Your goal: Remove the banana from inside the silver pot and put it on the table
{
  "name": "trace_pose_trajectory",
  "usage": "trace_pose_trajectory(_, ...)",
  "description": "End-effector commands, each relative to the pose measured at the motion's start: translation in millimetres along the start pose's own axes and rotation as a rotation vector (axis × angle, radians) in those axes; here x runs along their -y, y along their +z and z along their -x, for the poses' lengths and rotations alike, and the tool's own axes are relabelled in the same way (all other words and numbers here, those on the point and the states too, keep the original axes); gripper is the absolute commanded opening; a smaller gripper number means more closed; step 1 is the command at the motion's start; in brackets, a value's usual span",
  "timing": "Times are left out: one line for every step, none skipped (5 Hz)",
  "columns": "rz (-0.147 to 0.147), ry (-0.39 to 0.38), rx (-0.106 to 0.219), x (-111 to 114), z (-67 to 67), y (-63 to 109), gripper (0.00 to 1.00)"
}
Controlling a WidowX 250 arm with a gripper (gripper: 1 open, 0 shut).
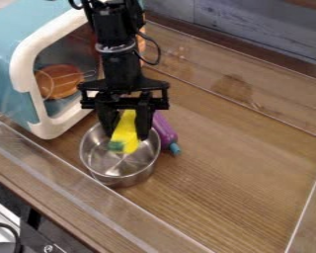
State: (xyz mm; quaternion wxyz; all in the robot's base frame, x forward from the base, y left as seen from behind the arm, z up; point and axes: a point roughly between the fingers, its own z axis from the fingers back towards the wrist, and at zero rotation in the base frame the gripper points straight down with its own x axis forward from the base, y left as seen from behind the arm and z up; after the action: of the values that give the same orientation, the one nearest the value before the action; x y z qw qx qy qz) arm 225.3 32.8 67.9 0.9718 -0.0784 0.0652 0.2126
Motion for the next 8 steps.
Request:
trace_pose_trajectory(0.014, -0.02, 0.062, 7, -4.3, 17.7, 0.0)
trace_pose_trajectory(0.015, -0.022, 0.062, 8, -3.8, 19.1, 0.0)
trace_pose_trajectory(0.018, -0.02, 0.062, 10, -4.4, 21.4, 0.0)
trace_pose_trajectory(0.023, -0.019, 0.064, 13, -5.6, 24.6, 0.0)
trace_pose_trajectory(0.027, -0.019, 0.063, 16, -6.5, 27.0, 0.0)
trace_pose_trajectory(0.03, -0.018, 0.063, 18, -7.3, 29.3, 0.0)
trace_pose_trajectory(0.033, -0.016, 0.062, 21, -8.1, 31.9, 0.0)
trace_pose_trajectory(0.038, -0.013, 0.062, 24, -9.0, 34.4, 0.0)
